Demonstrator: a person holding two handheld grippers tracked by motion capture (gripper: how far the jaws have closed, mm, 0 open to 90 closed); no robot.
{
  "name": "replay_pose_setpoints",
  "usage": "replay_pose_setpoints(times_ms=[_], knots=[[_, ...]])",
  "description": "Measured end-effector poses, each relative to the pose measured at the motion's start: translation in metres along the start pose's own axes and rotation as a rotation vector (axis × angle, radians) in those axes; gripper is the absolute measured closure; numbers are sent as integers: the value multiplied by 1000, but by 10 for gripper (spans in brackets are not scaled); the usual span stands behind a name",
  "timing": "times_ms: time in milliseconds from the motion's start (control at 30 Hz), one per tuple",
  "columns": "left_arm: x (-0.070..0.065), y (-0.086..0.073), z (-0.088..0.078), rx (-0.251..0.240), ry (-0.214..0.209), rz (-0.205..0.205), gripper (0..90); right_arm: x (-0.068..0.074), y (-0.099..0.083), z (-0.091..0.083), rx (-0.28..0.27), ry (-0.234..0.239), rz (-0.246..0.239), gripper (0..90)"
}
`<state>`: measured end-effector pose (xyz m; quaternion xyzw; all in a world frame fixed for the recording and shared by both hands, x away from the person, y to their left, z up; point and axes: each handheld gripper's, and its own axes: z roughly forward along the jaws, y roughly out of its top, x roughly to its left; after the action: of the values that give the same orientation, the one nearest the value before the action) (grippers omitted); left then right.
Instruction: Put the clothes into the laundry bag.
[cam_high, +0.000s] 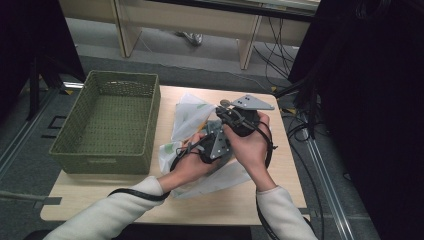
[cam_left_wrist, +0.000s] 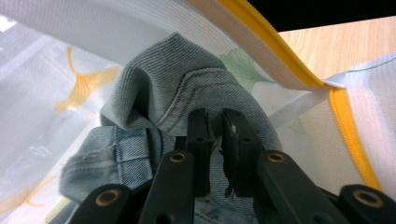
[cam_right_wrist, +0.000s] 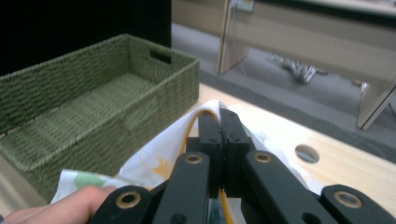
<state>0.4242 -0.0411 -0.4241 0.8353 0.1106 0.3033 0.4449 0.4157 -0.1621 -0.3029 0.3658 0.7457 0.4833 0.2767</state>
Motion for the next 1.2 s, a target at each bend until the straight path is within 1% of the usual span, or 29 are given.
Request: replay_pose_setpoints(times_ms=[33, 100, 133, 233, 300, 333, 367, 400, 433, 467, 500, 533, 567, 600, 667, 700, 767, 800, 833, 867, 900, 933, 967, 1000, 1033, 1067, 1100, 1133, 1200], knots=[[1, 1, -4, -5, 6, 1, 793, 0, 1, -1, -9, -1, -3, 900], [4, 2, -16, -25, 8, -12, 785, -2, 2, -4, -22, -12, -12, 900], [6, 3, -24, -38, 7, -21, 781, -4, 2, -4, -23, -12, -23, 900], [14, 2, -51, -64, 19, -38, 767, -7, 3, -9, -28, -7, -29, 900], [20, -2, -70, -73, 25, -65, 755, -8, 4, -12, -12, 11, -42, 900], [23, -5, -78, -73, 26, -74, 748, -8, 5, -14, -5, 21, -58, 900], [27, -8, -87, -75, 26, -81, 743, -7, 5, -15, 20, 38, -78, 900], [30, -11, -94, -76, 28, -91, 738, -6, 6, -17, 49, 64, -99, 900], [33, -13, -100, -72, 27, -96, 728, -4, 6, -18, 66, 84, -119, 900], [37, -18, -107, -72, 28, -109, 723, -3, 6, -19, 100, 107, -143, 900], [40, -21, -113, -73, 28, -126, 719, 1, 5, -21, 166, 143, -180, 900], [42, -24, -117, -72, 24, -138, 714, 3, 3, -23, 176, 158, -192, 900], [44, -27, -121, -74, 24, -149, 712, 4, 0, -24, 203, 171, -217, 900], [46, -29, -125, -76, 21, -157, 707, 5, -5, -24, 260, 192, -239, 900], [48, -32, -130, -72, 19, -161, 699, 4, -14, -25, 336, 226, -252, 900], [49, -33, -132, -67, 17, -163, 691, 3, -22, -24, 417, 263, -276, 900], [51, -33, -133, -60, 11, -167, 683, -1, -37, -24, 495, 294, -255, 900], [52, -33, -133, -56, 5, -168, 678, -4, -44, -23, 556, 305, -260, 900], [52, -33, -132, -52, -1, -168, 675, -7, -53, -21, 598, 322, -257, 900], [51, -34, -130, -46, -8, -167, 673, -9, -61, -18, 624, 339, -246, 900], [50, -34, -127, -36, -20, -168, 672, -11, -70, -15, 674, 346, -245, 900], [48, -35, -125, -29, -33, -167, 669, -12, -79, -10, 720, 364, -261, 900], [46, -35, -121, -16, -47, -165, 666, -11, -87, -7, 759, 362, -248, 900], [45, -36, -118, 0, -60, -162, 661, -13, -94, -1, 788, 383, -261, 899], [43, -37, -114, 13, -74, -162, 654, -13, -101, 4, 819, 388, -262, 899], [42, -39, -110, 35, -86, -160, 650, -14, -106, 10, 841, 384, -265, 899], [41, -40, -105, 66, -93, -143, 643, -14, -110, 15, 861, 374, -255, 898], [40, -42, -100, 82, -96, -136, 640, -14, -115, 20, 880, 370, -266, 898], [37, -45, -89, 114, -114, -142, 636, -14, -121, 28, 924, 366, -278, 896]])
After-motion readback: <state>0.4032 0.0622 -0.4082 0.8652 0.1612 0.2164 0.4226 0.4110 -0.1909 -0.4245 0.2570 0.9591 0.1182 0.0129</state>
